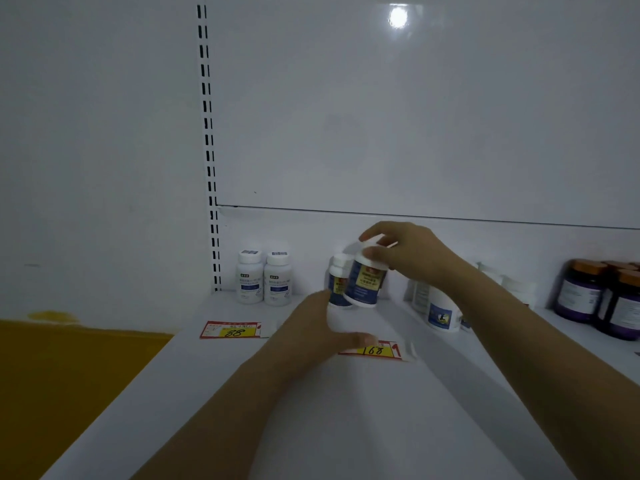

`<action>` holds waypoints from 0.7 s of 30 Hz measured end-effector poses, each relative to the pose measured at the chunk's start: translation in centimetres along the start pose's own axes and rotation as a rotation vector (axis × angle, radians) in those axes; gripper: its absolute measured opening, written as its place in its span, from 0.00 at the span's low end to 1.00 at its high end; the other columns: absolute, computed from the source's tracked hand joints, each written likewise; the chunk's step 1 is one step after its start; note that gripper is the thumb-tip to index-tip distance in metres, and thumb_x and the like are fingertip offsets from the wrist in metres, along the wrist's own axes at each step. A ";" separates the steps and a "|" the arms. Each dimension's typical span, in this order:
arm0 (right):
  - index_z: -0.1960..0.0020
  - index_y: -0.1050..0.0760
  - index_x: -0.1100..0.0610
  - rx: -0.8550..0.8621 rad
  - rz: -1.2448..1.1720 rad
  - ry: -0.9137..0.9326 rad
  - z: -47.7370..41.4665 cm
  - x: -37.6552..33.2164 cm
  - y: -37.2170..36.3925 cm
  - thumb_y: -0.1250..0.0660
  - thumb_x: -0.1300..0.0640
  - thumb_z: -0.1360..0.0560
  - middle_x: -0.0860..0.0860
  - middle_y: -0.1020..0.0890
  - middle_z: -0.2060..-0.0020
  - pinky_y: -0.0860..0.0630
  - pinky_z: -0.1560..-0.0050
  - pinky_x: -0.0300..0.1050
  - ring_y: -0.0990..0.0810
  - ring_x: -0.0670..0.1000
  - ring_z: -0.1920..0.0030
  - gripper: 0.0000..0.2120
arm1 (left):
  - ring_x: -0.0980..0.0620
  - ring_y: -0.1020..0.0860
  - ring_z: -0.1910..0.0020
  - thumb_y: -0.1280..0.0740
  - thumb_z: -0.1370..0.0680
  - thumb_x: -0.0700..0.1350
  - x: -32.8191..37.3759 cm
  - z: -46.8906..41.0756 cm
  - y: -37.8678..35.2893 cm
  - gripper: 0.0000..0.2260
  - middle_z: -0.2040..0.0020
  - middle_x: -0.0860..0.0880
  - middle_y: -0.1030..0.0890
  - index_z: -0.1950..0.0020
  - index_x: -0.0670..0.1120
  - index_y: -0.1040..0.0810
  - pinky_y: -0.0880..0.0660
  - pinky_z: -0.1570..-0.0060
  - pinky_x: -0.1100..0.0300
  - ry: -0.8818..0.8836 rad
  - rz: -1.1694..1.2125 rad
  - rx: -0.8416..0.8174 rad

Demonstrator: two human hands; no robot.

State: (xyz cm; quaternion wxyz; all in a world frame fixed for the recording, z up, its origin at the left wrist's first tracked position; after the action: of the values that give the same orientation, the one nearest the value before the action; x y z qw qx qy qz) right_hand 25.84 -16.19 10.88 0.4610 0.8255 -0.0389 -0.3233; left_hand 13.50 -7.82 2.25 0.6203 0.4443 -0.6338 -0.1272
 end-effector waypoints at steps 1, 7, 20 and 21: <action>0.42 0.24 0.47 -0.005 -0.020 0.013 0.4 -0.6 0.1 0.36 0.49 0.23 0.51 0.20 0.46 0.29 0.60 0.35 0.23 0.48 0.52 0.11 | 0.61 0.33 0.40 0.28 0.29 0.55 0.1 -0.1 0.3 0.32 0.32 0.54 0.30 0.29 0.52 0.36 0.39 0.47 0.69 -0.012 0.001 0.020; 0.43 0.23 0.47 0.067 -0.201 0.003 2.0 -1.3 -0.9 0.33 0.42 0.27 0.49 0.19 0.48 0.22 0.51 0.43 0.20 0.49 0.49 0.15 | 0.57 0.24 0.46 0.28 0.29 0.53 -0.3 -0.7 0.9 0.25 0.38 0.51 0.22 0.34 0.49 0.29 0.31 0.48 0.67 -0.007 0.045 0.067; 0.41 0.22 0.51 0.065 -0.579 0.003 3.1 0.7 -3.3 0.38 0.48 0.22 0.46 0.18 0.48 0.22 0.46 0.42 0.19 0.46 0.48 0.14 | 0.65 0.24 0.59 0.24 0.34 0.54 -0.3 -0.6 0.8 0.20 0.57 0.60 0.22 0.47 0.54 0.27 0.30 0.61 0.75 -0.045 0.104 0.108; 0.41 0.22 0.51 0.064 -0.590 0.002 3.1 0.7 -3.4 0.38 0.48 0.22 0.46 0.17 0.48 0.22 0.45 0.43 0.19 0.46 0.48 0.14 | 0.65 0.23 0.58 0.24 0.35 0.54 -0.3 -0.6 0.8 0.20 0.56 0.60 0.22 0.47 0.54 0.27 0.30 0.60 0.75 -0.048 0.108 0.111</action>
State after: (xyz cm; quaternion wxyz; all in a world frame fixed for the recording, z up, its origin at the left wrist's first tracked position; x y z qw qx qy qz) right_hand 23.85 -16.78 6.78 0.3206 0.8156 0.1930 -0.4413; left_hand 13.65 -6.90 2.76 0.5856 0.4398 -0.6774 -0.0689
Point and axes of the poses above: each hand's wrist, its own z-axis away from the middle knuckle, its own y-axis out of the back of the hand, x = y × z, the point moved 5 cm from there along -z, towards the middle knuckle
